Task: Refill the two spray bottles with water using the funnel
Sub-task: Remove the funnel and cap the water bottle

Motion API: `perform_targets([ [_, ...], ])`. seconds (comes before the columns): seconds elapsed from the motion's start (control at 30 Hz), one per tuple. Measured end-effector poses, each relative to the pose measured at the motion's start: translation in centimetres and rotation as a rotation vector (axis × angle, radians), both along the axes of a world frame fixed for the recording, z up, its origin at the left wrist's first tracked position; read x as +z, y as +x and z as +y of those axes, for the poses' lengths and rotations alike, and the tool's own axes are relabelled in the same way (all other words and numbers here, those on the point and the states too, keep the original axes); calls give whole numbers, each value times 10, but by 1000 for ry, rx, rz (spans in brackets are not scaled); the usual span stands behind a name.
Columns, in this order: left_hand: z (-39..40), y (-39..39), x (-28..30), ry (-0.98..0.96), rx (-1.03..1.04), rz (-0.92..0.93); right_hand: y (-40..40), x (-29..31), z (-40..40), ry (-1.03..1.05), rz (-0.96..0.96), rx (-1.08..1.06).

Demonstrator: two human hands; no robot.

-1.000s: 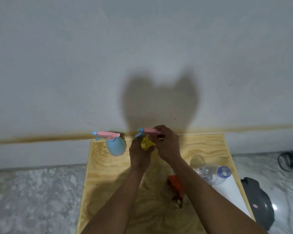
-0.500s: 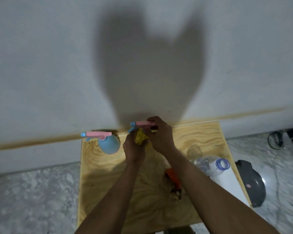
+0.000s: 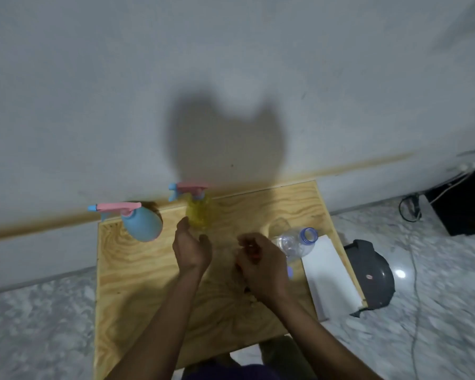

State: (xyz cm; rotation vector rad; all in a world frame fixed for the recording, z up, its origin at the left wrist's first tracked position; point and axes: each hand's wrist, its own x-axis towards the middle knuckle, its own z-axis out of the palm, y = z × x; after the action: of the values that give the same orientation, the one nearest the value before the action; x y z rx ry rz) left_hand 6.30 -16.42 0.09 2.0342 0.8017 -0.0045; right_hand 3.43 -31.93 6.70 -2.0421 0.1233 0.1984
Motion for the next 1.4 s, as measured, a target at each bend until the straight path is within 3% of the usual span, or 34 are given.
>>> perform_targets([
  [0.2, -82, -32, 23, -123, -138, -149, -33, -57, -117, -239, 150, -129],
  [0.37, -141, -29, 38, -266, -403, -162, -17, -99, -137, -284, 249, -62],
  [0.5, -161, -31, 32, -338, -340, -216, -16, -127, -128, -235, 276, -31],
  [0.8, -168, -33, 30, -346, -273, -242, -7, -155, -126, -342, 217, 73],
  [0.93, -170, -34, 28, -332, -271, -240, -4, -142, -130, -494, 182, 167],
  [1.03, -174, -36, 30, -308, -253, -248, -8, -117, -146, -472, 161, 102],
  [1.17, -184, -41, 32, -303, -210, -272, 0, -59, -178, -136, 21, -172],
  [1.23, -190, -47, 33, -315, -208, -275, 8, -23, -192, 25, -109, -199],
  [1.4, -203, -64, 37, -270, -229, -292, 22, 34, -200, 65, -309, 189],
])
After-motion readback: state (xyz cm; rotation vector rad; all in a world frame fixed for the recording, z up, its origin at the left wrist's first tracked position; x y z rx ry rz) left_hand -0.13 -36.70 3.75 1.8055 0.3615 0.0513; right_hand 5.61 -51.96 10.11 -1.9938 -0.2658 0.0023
